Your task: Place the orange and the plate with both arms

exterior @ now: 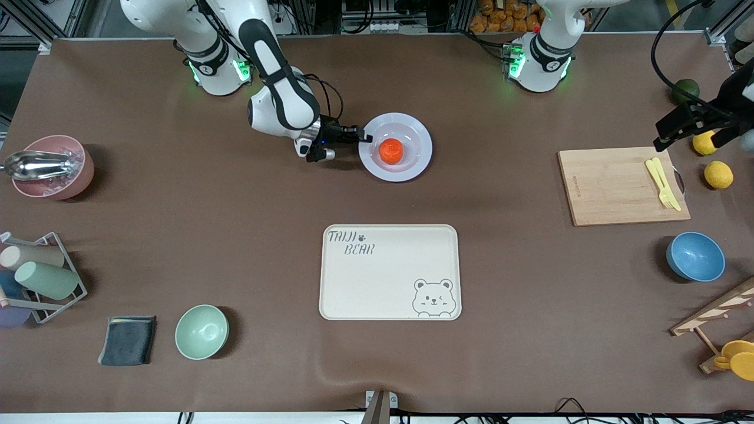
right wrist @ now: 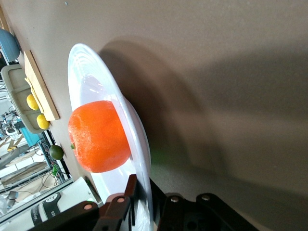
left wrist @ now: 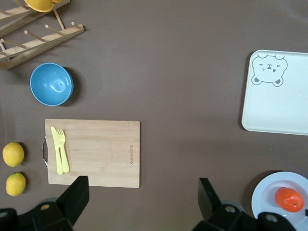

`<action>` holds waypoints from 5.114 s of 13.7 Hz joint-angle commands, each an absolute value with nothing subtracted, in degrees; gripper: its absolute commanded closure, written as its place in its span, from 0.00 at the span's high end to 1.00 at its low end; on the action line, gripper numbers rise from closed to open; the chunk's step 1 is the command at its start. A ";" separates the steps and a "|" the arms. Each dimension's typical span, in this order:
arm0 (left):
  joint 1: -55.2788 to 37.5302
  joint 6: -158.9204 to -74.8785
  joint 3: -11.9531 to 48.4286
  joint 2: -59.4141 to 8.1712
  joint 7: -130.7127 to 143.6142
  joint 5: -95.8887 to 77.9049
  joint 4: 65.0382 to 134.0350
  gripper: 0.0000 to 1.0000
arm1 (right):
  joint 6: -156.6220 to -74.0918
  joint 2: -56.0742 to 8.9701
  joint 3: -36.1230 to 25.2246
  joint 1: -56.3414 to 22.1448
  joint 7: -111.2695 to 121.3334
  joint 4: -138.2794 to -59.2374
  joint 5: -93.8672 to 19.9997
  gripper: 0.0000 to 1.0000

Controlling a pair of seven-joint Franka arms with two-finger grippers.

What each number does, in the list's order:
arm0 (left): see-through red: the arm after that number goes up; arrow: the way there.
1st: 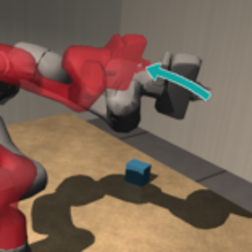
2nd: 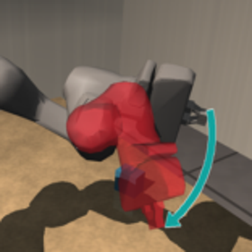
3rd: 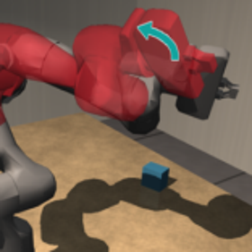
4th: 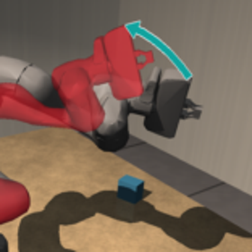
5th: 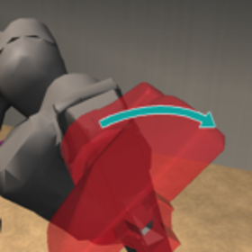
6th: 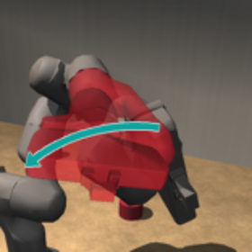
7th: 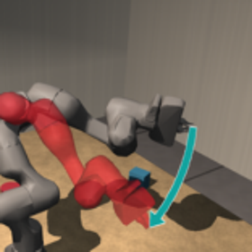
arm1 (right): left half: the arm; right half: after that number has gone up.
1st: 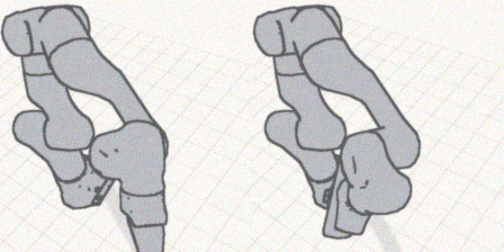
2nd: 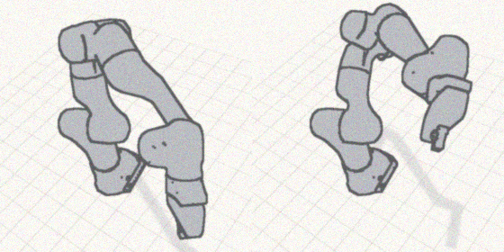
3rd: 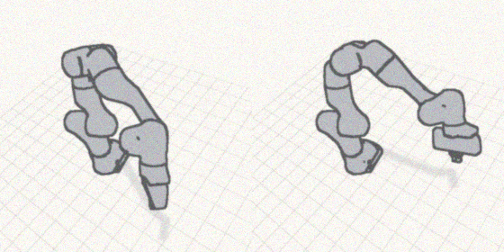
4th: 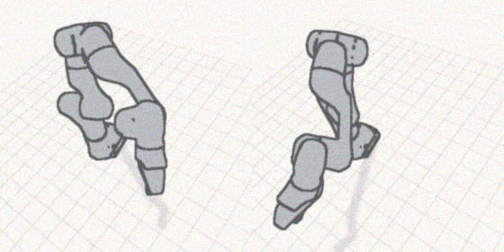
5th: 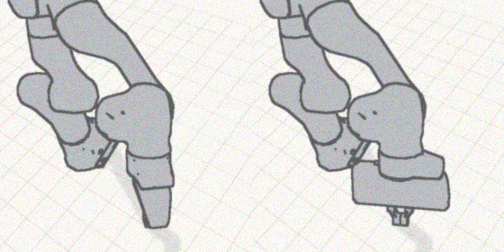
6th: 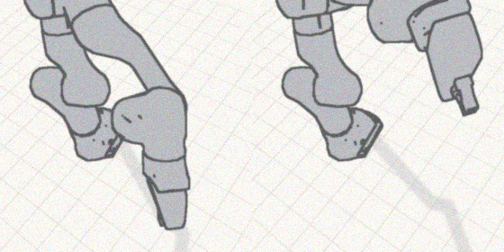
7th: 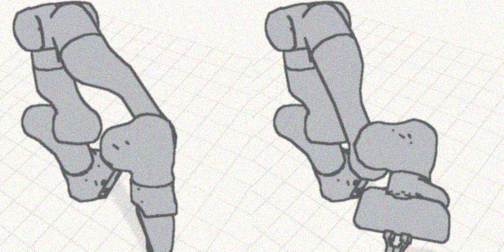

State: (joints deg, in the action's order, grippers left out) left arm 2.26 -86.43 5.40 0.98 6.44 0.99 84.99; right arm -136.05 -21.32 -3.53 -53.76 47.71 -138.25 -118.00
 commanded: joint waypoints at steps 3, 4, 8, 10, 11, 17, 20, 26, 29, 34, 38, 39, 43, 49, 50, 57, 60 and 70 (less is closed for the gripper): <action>1.76 -86.05 4.22 3.78 5.01 -0.97 87.54 1.00 | -138.08 -18.56 -4.31 -52.83 48.96 -136.50 -119.71 0.00; 1.84 -86.13 4.22 3.87 5.01 -1.05 87.71 1.00 | -138.08 -17.94 -4.31 -51.34 48.78 -135.62 -119.71 0.00; 1.84 -86.13 4.13 4.31 5.01 -1.05 88.33 1.00 | -138.08 -18.36 -4.39 -46.07 45.45 -129.48 -119.71 0.00; 1.85 -85.87 4.13 4.39 5.01 -0.97 88.24 1.00 | -138.16 -18.98 -4.31 -43.34 43.51 -125.79 -119.71 0.00; 1.85 -85.87 4.22 4.48 4.92 -0.97 88.24 1.00 | -138.16 -20.20 -4.31 -41.94 43.42 -123.77 -119.62 0.00; 1.15 -85.43 3.87 4.48 5.10 -0.97 88.33 1.00 | -138.25 -32.23 -4.31 -35.78 43.59 -107.79 -121.37 0.00; 1.05 -85.43 3.60 5.01 5.01 -0.97 88.42 1.00 | -138.25 -39.71 -4.31 -34.72 43.85 -99.78 -121.46 0.00; 1.05 -85.08 3.60 4.83 5.62 -0.97 88.51 1.00 | -138.34 -44.29 -4.39 -34.45 47.44 -98.61 -121.46 0.01; 1.05 -84.99 3.60 4.83 5.71 -0.97 88.42 1.00 | -141.22 -43.34 -4.83 -33.92 48.52 -98.53 -120.15 1.00; 1.05 -84.46 3.43 5.01 5.62 -0.88 88.33 1.00 | -146.51 -39.12 -6.41 -32.00 39.33 -97.21 -98.15 1.00; 1.05 -84.29 3.34 5.01 5.71 -0.88 88.33 1.00 | -144.07 -34.55 -7.65 -28.84 22.26 -97.29 -70.71 1.00; 1.05 -84.11 3.34 5.01 5.80 -0.88 88.33 1.00 | -141.44 -33.41 -7.99 -27.78 21.19 -97.64 -67.27 1.00; 1.14 -83.94 3.51 5.10 5.98 -0.79 88.24 1.00 | -127.13 -28.49 -16.42 -26.20 21.09 -98.96 -50.42 1.00; 1.32 -83.85 3.78 4.92 5.19 -0.44 87.63 1.00 | -106.37 -15.32 -16.88 -15.48 21.36 -97.82 -18.59 1.00; 1.41 -83.85 3.78 4.92 5.10 -0.44 87.63 1.00 | -104.69 -13.20 -16.88 -14.51 21.27 -97.82 -15.59 1.00; 1.32 -83.76 3.96 5.01 4.83 -0.44 87.63 1.00 | -93.55 -2.21 -5.40 -1.96 9.35 -94.32 -3.01 1.00; 1.49 -83.76 4.04 5.18 4.66 -0.70 87.71 1.00 | -84.40 -1.85 -3.16 1.49 7.29 -86.51 -2.11 1.00; 1.32 -83.76 4.13 5.10 4.83 -0.35 87.36 1.00 | -82.79 0.18 -4.22 4.83 12.39 -85.17 -2.11 1.00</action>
